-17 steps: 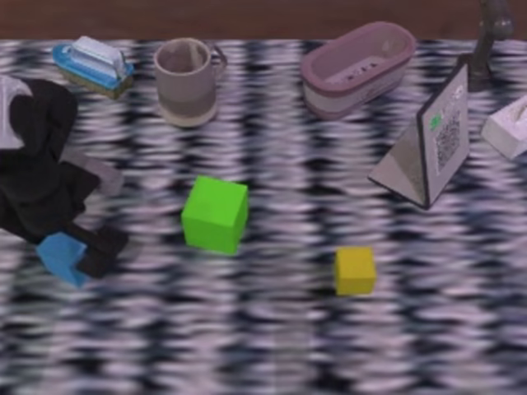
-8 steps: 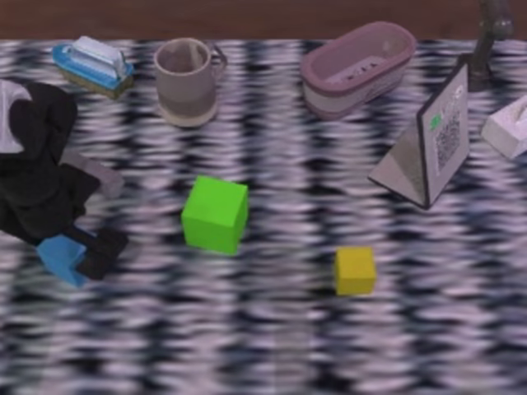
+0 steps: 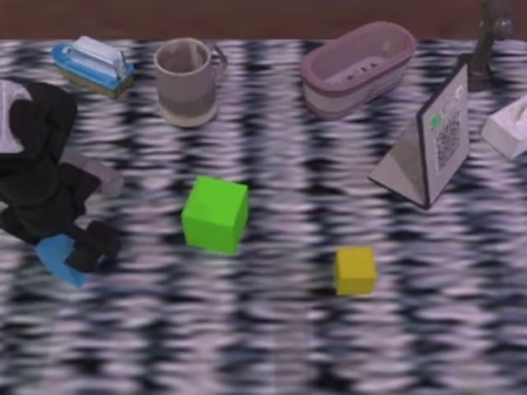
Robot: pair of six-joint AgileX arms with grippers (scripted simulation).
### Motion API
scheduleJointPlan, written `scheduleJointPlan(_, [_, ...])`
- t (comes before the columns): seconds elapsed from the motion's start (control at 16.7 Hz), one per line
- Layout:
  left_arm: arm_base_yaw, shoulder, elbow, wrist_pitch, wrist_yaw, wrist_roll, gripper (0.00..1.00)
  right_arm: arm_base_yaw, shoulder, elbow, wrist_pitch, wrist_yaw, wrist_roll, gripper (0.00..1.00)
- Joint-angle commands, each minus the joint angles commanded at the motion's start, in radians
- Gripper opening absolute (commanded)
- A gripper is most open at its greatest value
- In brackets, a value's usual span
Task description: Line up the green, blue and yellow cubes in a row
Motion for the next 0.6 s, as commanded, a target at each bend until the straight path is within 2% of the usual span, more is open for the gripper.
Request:
scheduleJointPlan(0.12, [0.0, 0.0, 0.0, 0.0, 0.0, 0.0, 0.02, 0.0, 0.0, 0.0, 0.0, 0.0, 0.0, 1.0])
scheduleJointPlan(0.18, [0.0, 0.0, 0.0, 0.0, 0.0, 0.0, 0.0, 0.0, 0.0, 0.0, 0.0, 0.0, 0.0, 1.0])
scheduleJointPlan(0.6, [0.0, 0.0, 0.0, 0.0, 0.0, 0.0, 0.0, 0.0, 0.0, 0.0, 0.0, 0.0, 0.0, 1.0])
